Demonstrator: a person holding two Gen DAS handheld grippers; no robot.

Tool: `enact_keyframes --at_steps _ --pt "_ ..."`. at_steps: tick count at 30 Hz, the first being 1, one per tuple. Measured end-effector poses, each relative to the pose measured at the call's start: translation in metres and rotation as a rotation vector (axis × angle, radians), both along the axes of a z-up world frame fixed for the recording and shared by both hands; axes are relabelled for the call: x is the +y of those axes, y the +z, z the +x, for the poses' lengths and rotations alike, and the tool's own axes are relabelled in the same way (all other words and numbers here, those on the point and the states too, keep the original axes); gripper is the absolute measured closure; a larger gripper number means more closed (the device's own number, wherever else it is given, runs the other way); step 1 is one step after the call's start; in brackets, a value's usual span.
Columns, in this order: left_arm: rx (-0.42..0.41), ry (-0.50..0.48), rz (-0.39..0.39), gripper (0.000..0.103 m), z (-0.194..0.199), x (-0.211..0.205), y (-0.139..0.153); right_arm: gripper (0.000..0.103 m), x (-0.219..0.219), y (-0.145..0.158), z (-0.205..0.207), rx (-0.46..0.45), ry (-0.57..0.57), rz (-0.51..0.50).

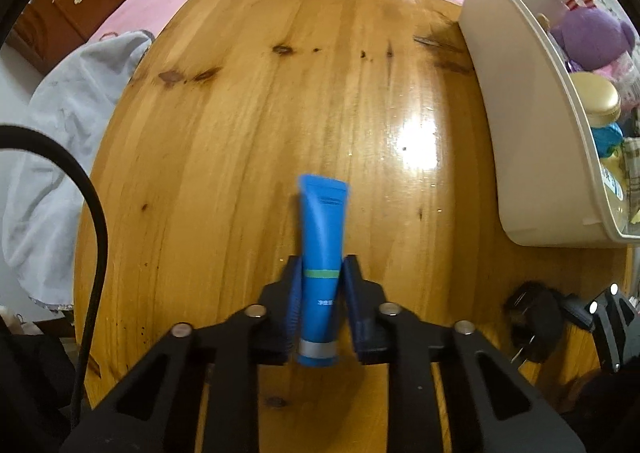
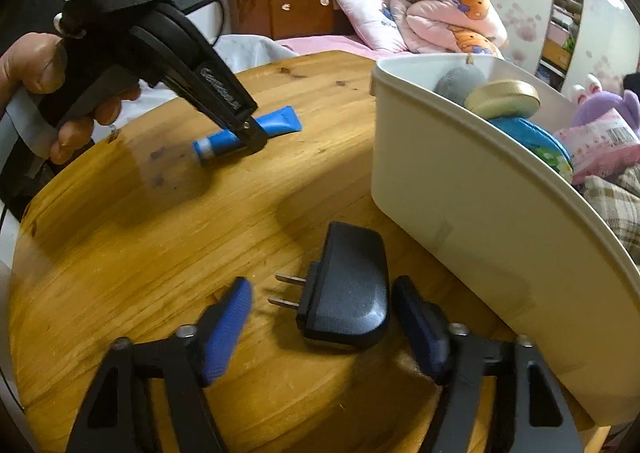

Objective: Organize objects
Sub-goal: 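Grasp the blue tube with the left gripper while the right gripper grasps the black charger, then carry the tube and charger over the white tray and open both grippers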

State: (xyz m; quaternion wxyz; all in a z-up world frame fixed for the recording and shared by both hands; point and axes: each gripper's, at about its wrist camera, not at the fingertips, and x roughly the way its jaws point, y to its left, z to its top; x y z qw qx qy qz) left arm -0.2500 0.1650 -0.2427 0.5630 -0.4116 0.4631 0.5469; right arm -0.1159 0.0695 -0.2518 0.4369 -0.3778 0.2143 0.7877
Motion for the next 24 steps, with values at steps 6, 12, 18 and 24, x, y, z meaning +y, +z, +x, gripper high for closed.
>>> enact_keyframes --at_steps 6,12,18,24 --pt "0.018 0.057 -0.005 0.083 0.016 -0.016 0.001 0.048 0.001 0.002 -0.001 0.002 0.029 -0.007" --pt "-0.014 0.152 -0.023 0.083 0.028 -0.042 0.008 0.048 -0.004 0.007 0.011 0.012 0.057 -0.035" --pt "-0.085 0.3 -0.02 0.083 0.038 -0.078 0.03 0.048 -0.013 0.026 0.029 0.02 0.134 -0.025" --pt "-0.113 0.406 0.02 0.083 0.069 -0.112 0.079 0.048 -0.02 0.062 0.057 0.032 0.223 0.046"
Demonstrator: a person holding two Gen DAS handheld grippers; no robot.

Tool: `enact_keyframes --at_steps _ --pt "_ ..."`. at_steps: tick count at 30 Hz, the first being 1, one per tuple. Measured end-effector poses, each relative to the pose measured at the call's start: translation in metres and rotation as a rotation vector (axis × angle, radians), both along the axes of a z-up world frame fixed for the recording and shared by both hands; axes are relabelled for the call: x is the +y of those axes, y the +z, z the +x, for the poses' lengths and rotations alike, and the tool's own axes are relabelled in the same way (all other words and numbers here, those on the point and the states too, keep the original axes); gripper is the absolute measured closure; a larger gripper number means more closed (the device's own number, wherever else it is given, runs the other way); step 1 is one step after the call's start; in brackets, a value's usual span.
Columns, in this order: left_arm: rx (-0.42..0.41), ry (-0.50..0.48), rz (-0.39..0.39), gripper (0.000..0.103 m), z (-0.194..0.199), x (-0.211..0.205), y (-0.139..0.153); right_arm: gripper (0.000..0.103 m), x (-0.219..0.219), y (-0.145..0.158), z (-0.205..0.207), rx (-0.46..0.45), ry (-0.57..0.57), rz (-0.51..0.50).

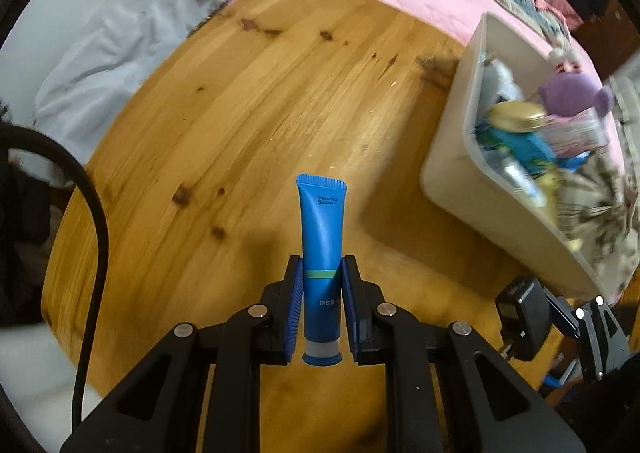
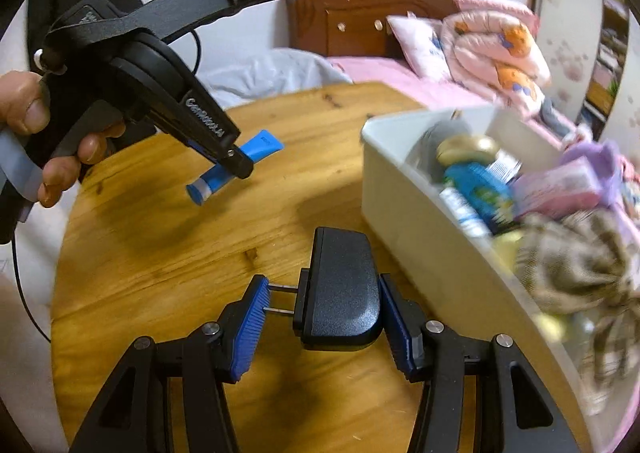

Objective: Organize objects
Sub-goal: 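Carry the tube and charger over the white tray and open both grippers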

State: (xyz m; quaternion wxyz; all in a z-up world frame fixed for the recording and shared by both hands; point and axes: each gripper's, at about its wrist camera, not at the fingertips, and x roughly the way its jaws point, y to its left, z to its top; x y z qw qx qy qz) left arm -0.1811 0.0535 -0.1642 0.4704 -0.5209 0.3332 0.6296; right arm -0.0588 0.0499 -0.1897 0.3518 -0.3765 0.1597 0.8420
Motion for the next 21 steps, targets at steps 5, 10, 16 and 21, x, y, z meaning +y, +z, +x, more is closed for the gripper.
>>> enact_keyframes --at_steps 5,10,16,21 --pt "-0.042 0.07 0.041 0.083 0.007 0.005 0.038 0.048 0.001 0.035 0.023 0.008 0.028 0.042" --pt "-0.058 0.12 0.131 0.083 0.03 0.02 0.08 0.048 0.011 0.086 0.051 0.039 0.017 0.126" --pt "-0.069 0.235 0.24 0.083 0.056 0.026 0.13 0.048 0.035 0.141 0.084 0.1 0.006 0.173" --pt "-0.053 0.304 0.273 0.083 0.078 0.043 0.149 0.048 0.062 0.172 0.11 0.144 0.044 0.158"
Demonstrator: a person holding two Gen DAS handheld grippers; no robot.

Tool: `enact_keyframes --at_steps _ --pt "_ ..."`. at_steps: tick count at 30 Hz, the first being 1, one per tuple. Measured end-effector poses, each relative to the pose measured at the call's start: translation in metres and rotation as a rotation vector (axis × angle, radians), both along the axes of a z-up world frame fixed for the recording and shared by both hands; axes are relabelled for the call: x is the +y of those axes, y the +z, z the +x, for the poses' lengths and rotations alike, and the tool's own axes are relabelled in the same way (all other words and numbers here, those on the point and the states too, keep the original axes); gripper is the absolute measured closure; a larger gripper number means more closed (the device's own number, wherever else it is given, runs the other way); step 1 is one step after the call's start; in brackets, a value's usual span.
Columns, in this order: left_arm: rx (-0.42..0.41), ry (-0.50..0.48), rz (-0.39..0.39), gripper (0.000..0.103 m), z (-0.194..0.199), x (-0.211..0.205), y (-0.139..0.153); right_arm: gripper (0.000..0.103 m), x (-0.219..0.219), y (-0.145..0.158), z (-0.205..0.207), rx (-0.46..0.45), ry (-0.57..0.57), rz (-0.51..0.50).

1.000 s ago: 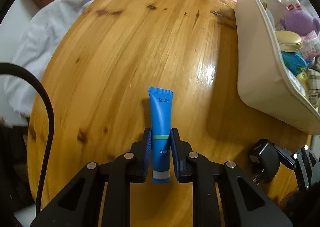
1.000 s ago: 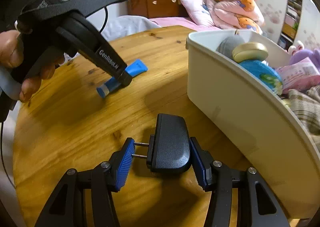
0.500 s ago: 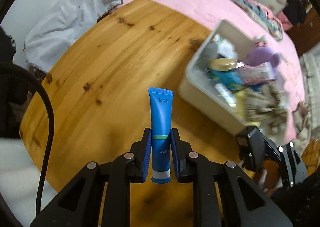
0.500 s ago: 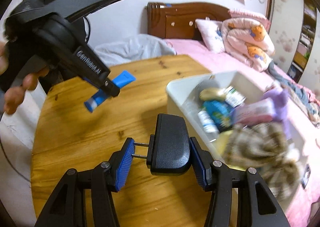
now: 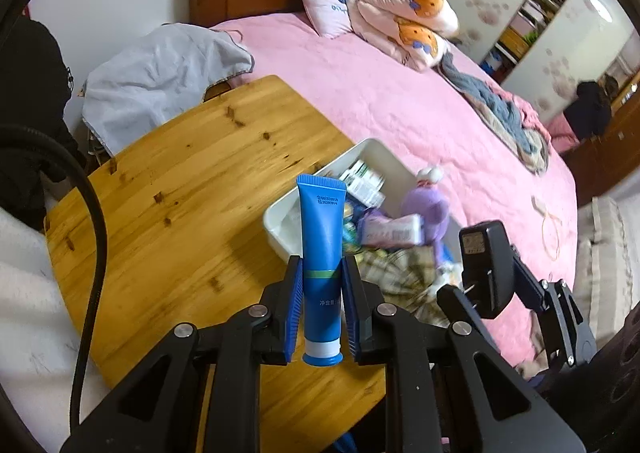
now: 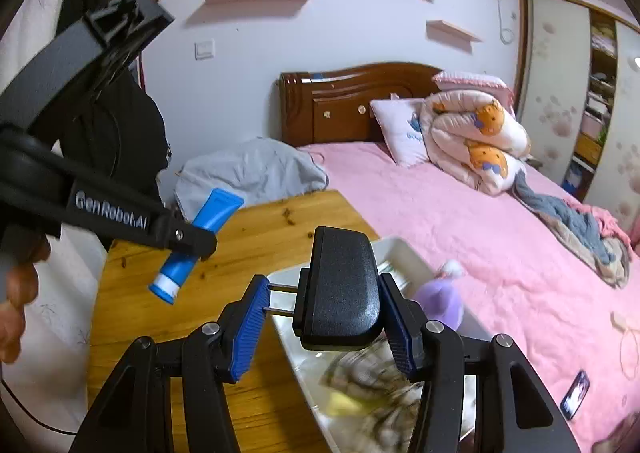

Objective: Organize objects
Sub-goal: 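Carry the tube and charger over the white tray and open both grippers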

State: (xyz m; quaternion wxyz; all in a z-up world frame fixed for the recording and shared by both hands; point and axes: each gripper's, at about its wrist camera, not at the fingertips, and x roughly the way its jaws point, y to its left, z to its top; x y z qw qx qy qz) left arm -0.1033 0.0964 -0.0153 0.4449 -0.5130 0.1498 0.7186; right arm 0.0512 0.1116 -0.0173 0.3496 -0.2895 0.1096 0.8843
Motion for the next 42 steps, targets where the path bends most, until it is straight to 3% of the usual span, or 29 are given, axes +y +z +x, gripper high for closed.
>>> enact_keyframes --at_steps 7,17,28,42 --pt "-0.002 0.102 -0.01 0.083 0.028 0.042 -0.004 0.048 0.069 0.025 0.032 0.021 0.08 -0.031" --pt "-0.004 0.277 -0.044 0.083 0.051 0.087 -0.026 0.048 0.155 0.02 0.035 -0.011 0.212 -0.055" --pt "-0.004 0.396 -0.107 0.082 0.061 0.104 -0.049 0.048 0.191 0.002 0.02 -0.058 0.313 -0.09" --pt "0.005 0.456 -0.149 0.082 0.066 0.107 -0.056 0.048 0.198 -0.011 0.006 -0.09 0.381 -0.08"
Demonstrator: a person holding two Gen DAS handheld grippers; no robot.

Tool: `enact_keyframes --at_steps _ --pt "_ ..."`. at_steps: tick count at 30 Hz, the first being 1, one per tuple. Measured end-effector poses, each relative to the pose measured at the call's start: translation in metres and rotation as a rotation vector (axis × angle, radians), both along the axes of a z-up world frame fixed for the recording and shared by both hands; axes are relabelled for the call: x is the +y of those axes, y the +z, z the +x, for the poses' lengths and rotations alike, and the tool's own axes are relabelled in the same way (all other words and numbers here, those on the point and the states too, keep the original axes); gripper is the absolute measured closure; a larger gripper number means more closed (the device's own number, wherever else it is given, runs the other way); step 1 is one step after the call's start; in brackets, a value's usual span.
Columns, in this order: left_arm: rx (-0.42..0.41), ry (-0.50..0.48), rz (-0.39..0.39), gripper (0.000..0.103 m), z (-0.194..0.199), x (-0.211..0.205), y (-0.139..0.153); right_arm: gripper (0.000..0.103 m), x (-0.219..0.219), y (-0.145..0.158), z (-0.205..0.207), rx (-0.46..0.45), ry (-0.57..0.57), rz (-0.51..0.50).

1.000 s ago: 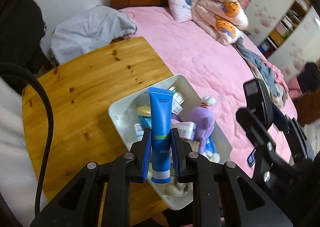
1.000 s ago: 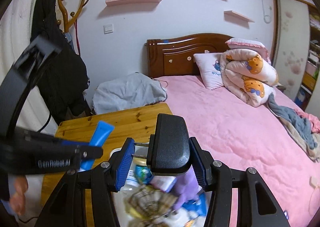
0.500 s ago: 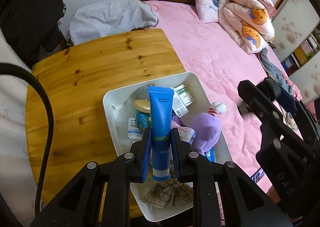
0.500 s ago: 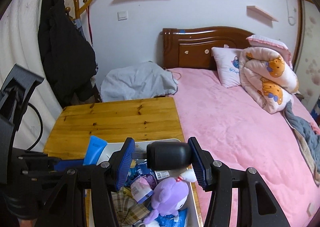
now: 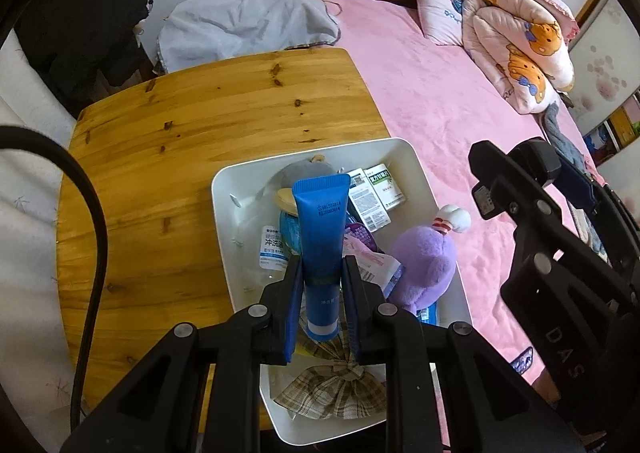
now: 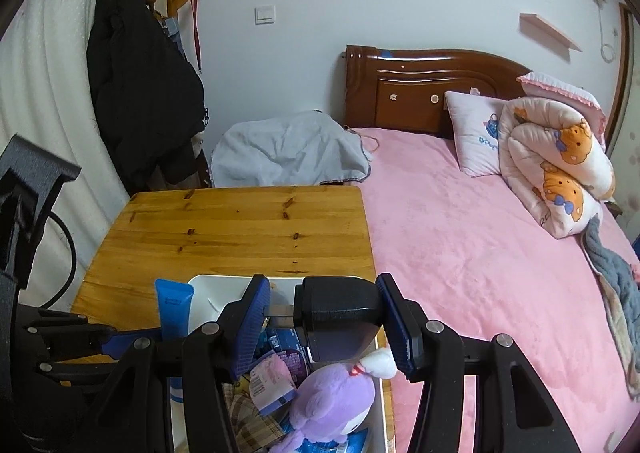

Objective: Organize objects
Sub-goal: 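Carry the tube and charger over the white tray and open both grippers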

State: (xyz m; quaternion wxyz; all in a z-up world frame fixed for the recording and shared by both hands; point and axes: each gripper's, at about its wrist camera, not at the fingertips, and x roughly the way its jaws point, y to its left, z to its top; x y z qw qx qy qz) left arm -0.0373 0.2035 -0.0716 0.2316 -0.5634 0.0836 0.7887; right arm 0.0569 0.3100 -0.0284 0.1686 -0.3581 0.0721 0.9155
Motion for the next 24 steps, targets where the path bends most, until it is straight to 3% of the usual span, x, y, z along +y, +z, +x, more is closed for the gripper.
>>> enact_keyframes --at_steps 7,9,11,14,17,24 --pt "0.026 0.016 -0.002 0.081 0.0 -0.001 0.008 0.048 0.003 0.006 -0.007 -0.005 0.006 0.012" --pt "0.034 0.015 -0.001 0.075 -0.001 -0.001 0.012 0.048 0.003 0.007 -0.009 -0.007 0.007 0.013" --pt "0.043 0.025 -0.007 0.056 -0.002 -0.001 0.014 0.047 0.004 0.007 -0.012 -0.014 0.007 0.006" --pt "0.062 0.048 -0.019 0.045 -0.002 -0.004 0.017 0.045 0.006 0.008 -0.015 -0.023 -0.003 -0.014" --pt "0.042 0.055 -0.017 0.044 -0.005 -0.006 0.016 0.033 0.009 0.011 -0.014 -0.005 -0.021 -0.02" --pt "0.036 0.087 -0.052 0.044 -0.008 -0.009 0.014 0.033 0.003 0.011 -0.016 -0.009 0.003 -0.011"
